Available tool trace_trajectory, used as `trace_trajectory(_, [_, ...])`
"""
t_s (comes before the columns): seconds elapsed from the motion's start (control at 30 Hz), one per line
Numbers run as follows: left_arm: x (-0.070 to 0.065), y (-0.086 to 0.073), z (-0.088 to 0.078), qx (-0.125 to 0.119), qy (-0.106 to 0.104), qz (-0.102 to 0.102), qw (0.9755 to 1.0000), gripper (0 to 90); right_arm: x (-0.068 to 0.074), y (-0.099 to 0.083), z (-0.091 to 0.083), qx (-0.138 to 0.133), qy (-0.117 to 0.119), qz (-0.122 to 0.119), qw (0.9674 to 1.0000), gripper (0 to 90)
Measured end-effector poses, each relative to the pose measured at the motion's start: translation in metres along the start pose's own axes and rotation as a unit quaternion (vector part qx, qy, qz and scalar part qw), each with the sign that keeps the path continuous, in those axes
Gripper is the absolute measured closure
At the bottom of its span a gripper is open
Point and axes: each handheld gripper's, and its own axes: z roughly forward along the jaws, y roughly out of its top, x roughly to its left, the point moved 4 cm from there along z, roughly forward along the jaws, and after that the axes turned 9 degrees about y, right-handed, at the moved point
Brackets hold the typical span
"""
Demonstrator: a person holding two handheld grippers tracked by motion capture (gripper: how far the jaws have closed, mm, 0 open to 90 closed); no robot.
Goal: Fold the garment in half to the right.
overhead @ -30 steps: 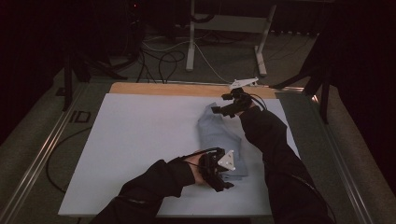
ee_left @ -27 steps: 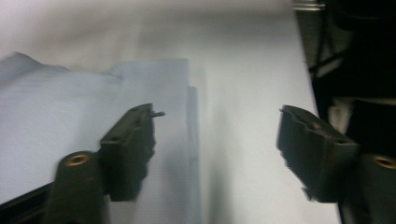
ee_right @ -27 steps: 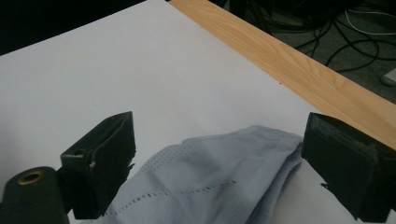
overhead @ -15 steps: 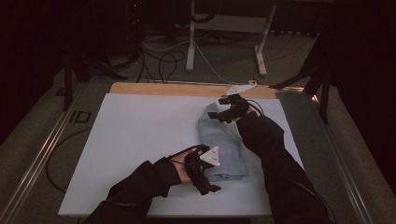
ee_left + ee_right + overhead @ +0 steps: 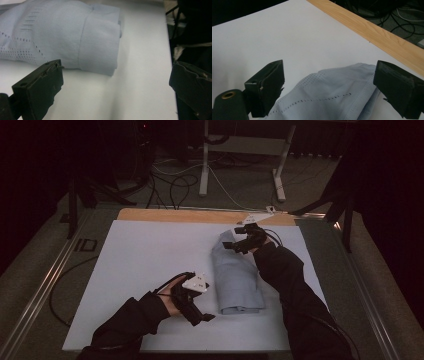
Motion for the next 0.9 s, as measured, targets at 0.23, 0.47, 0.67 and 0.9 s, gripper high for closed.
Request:
trace_trajectory(0.23, [0.003, -0.022, -0.012, 0.001, 0.017, -0.010, 0.9998, 0.6, -0.007, 0.000, 0.007, -0.001, -0.019, 0.004, 0.9998, 9.7])
trace_trajectory(0.47, [0.005, -0.042, -0.025, -0.014, 0.043, -0.041, 0.9981, 0.6, -0.017, -0.003, 0.016, 0.008, -0.050, 0.017, 0.9985, 15.5])
trace_trajectory(0.67, [0.005, -0.078, -0.046, -0.026, 0.078, -0.089, 0.9926, 0.6, -0.035, -0.017, 0.019, 0.024, -0.088, 0.058, 0.9941, 37.8])
trace_trajectory(0.9, [0.008, -0.106, -0.064, -0.054, 0.105, -0.136, 0.9836, 0.7, -0.047, -0.038, 0.029, 0.068, -0.104, 0.097, 0.9875, 48.2])
